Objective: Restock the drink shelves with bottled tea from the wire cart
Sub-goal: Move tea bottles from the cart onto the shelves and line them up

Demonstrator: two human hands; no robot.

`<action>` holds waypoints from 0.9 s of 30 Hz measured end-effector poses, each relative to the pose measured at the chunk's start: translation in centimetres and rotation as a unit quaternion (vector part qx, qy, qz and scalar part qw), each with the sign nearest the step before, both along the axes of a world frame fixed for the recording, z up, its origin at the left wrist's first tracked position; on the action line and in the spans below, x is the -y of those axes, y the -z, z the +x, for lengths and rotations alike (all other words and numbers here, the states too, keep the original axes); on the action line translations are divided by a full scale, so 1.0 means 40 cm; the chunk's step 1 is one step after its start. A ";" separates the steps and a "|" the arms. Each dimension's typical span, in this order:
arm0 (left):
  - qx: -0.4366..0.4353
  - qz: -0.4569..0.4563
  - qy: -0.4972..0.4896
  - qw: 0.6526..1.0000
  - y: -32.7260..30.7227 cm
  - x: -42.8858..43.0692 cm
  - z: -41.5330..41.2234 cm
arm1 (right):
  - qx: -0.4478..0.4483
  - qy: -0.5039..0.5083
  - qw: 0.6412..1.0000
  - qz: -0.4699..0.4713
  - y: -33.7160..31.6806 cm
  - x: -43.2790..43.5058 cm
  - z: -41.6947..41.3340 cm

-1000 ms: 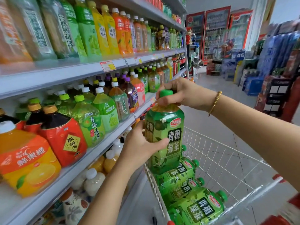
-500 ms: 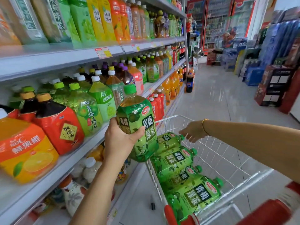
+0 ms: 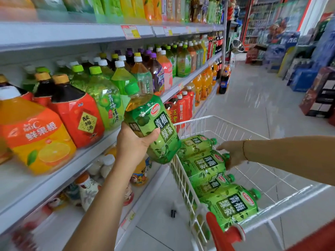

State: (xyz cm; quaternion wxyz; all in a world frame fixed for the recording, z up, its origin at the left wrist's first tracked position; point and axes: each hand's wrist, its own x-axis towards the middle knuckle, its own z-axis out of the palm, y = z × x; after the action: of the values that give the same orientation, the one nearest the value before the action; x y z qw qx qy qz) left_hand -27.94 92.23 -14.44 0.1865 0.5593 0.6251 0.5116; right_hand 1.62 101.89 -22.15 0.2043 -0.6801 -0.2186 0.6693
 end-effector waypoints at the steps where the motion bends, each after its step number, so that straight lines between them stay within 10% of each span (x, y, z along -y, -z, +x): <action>1: 0.002 -0.001 -0.004 1.000 0.006 0.003 -0.005 | 0.000 0.010 1.000 0.005 0.004 -0.007 0.004; 14: -0.007 0.004 0.019 1.000 -0.017 0.019 0.007 | 0.156 -0.040 0.978 0.135 -0.133 -0.018 -0.037; 21: -0.012 0.003 -0.002 1.000 -0.025 0.043 0.021 | 0.416 -0.404 0.734 0.354 -0.266 0.035 -0.218; 27: -0.028 0.027 -0.052 0.998 -0.051 0.121 -0.011 | 0.472 -0.441 0.600 0.472 -0.398 0.111 -0.233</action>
State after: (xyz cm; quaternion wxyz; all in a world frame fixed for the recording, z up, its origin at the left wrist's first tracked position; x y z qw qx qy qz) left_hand -28.39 87.40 -12.41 0.1270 0.5447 0.6441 0.5218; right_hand -7.70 97.47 -6.25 0.0452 -0.5310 -0.8434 0.0680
